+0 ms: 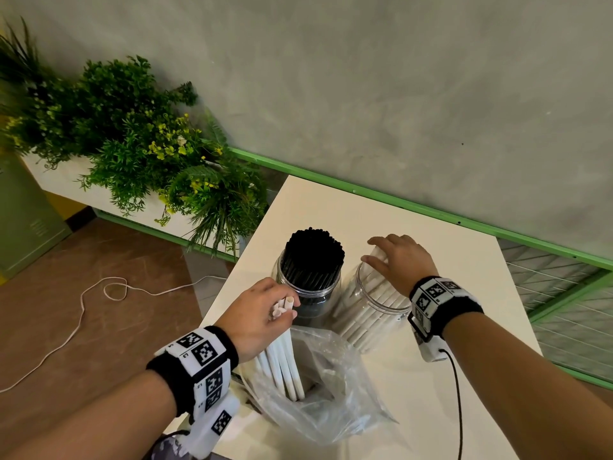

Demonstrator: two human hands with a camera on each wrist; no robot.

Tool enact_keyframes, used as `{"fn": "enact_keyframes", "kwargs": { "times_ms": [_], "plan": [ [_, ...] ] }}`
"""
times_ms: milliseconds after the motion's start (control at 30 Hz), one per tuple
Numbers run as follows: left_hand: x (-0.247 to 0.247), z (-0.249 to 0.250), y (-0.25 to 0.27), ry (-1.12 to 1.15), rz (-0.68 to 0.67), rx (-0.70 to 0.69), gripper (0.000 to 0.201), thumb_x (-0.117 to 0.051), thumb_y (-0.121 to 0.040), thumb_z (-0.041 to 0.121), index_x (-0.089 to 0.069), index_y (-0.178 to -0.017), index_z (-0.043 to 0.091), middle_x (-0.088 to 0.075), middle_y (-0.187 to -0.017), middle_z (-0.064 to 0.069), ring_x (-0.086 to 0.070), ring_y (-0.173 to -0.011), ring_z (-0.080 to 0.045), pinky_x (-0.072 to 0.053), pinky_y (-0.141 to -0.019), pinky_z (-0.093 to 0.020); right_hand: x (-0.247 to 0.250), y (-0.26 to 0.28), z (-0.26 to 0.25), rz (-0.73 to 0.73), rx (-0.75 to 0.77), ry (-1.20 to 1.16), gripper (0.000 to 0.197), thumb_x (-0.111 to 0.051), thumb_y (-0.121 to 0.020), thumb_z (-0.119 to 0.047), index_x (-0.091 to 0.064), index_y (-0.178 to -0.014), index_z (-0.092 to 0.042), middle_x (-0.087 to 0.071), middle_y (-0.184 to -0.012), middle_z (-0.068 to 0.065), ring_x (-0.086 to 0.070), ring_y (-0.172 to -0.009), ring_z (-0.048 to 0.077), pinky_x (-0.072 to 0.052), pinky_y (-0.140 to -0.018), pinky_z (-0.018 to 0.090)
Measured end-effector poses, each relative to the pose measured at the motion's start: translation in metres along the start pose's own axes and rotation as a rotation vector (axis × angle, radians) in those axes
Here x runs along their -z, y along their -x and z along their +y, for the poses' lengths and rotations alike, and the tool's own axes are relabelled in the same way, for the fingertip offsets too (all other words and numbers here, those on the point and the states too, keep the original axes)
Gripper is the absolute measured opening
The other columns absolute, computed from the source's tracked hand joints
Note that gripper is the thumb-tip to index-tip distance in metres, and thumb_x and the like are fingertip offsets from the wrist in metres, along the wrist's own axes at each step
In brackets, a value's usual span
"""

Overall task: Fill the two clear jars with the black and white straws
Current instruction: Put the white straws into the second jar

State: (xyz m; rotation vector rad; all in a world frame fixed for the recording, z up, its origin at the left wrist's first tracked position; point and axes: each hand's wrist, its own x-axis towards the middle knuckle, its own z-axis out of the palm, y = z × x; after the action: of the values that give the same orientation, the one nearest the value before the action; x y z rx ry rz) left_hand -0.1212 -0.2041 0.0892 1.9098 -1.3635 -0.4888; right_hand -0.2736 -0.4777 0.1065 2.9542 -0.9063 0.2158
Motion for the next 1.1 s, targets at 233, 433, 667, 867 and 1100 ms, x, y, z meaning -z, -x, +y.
{"fn": "enact_keyframes", "kwargs": {
  "times_ms": [233,433,667,867,1100],
  "plan": [
    [0.000,0.001,0.001,0.004,-0.001,0.006,0.018,-0.051,-0.080,0.039,-0.061,-0.094,0.034,-0.052,-0.096,0.010,-0.053,-0.081,-0.001,-0.034,-0.070,-0.005,0.004,-0.016,-0.006,-0.104,-0.177,-0.081,0.046,-0.044,-0.090,-0.061,-0.059,-0.115,-0.025,-0.059,-0.111,-0.003,-0.054,-0.105,0.021,-0.046,-0.079,0.034],
    [0.000,-0.001,0.001,0.002,0.010,0.005,0.013,-0.061,-0.087,0.023,-0.061,-0.095,0.034,-0.051,-0.096,0.011,-0.053,-0.081,-0.003,-0.034,-0.069,-0.005,0.009,0.002,0.000,0.096,-0.180,-0.254,0.053,-0.045,-0.090,-0.058,-0.049,-0.131,-0.025,-0.054,-0.127,0.000,-0.047,-0.115,0.024,-0.044,-0.093,0.039],
    [0.001,0.000,0.003,0.022,0.003,0.001,0.018,-0.051,-0.079,0.039,-0.060,-0.094,0.036,-0.050,-0.095,0.015,-0.052,-0.086,-0.003,-0.035,-0.069,-0.006,-0.006,0.023,0.004,0.063,0.032,-0.228,0.057,-0.053,-0.090,-0.050,-0.038,-0.142,-0.034,-0.045,-0.134,0.001,-0.046,-0.115,0.023,-0.050,-0.087,0.044],
    [0.002,0.001,0.004,0.012,0.005,0.003,0.012,-0.060,-0.087,0.026,-0.061,-0.096,0.034,-0.050,-0.096,0.014,-0.052,-0.084,-0.002,-0.034,-0.069,-0.005,-0.010,0.003,0.006,0.155,-0.061,-0.266,0.043,-0.057,-0.087,-0.051,-0.058,-0.123,-0.026,-0.055,-0.111,-0.001,-0.050,-0.105,0.023,-0.048,-0.079,0.036],
    [0.001,0.005,0.005,-0.011,0.005,0.005,0.013,-0.061,-0.087,0.024,-0.060,-0.096,0.034,-0.049,-0.094,0.013,-0.052,-0.078,-0.001,-0.033,-0.069,-0.003,-0.006,-0.008,0.004,-0.009,-0.179,-0.270,0.040,-0.040,-0.094,-0.056,-0.060,-0.112,-0.027,-0.058,-0.100,-0.007,-0.057,-0.097,0.018,-0.043,-0.073,0.030]
  ]
}}
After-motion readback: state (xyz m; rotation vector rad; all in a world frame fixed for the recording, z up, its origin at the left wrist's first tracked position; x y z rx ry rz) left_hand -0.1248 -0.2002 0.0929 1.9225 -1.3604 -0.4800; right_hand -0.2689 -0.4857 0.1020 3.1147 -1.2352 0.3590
